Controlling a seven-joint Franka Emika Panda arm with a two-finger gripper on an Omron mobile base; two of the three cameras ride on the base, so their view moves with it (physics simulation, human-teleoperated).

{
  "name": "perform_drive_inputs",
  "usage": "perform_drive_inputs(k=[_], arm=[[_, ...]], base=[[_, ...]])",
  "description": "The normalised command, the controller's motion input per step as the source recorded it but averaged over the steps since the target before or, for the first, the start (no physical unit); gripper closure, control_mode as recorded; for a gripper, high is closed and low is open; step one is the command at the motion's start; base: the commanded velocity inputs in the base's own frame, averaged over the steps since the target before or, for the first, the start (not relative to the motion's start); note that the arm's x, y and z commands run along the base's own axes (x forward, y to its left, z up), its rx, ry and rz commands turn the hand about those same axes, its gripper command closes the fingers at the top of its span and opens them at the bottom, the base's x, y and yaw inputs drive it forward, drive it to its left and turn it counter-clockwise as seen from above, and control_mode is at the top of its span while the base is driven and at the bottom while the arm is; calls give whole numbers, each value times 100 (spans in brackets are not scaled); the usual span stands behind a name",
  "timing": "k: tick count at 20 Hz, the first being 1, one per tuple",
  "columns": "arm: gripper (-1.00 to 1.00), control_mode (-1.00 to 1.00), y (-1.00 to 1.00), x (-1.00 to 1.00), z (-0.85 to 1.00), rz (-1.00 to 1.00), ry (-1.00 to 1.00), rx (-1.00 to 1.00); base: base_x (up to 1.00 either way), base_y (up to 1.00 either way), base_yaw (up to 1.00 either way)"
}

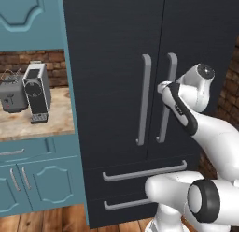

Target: Retrieve the sausage and cheese from the fridge and place them on the cutting board on the counter.

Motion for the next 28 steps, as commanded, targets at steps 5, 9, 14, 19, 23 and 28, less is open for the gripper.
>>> perform_drive_inputs(k=[5,9,14,19,23,28], arm=[[-100,-100,-5,66,-29,0,3,10],[-100,-100,-2,59,-24,0,3,3],[-100,-100,0,54,-28,0,0,0],[100,-100,0,52,-37,0,0,0],[100,-100,0,69,-33,0,0,1],[100,-100,0,54,-12,1,0,2]], base=[[0,0,0],[0,0,0],[0,0,0],[0,0,0],[0,0,0],[0,0,0]])
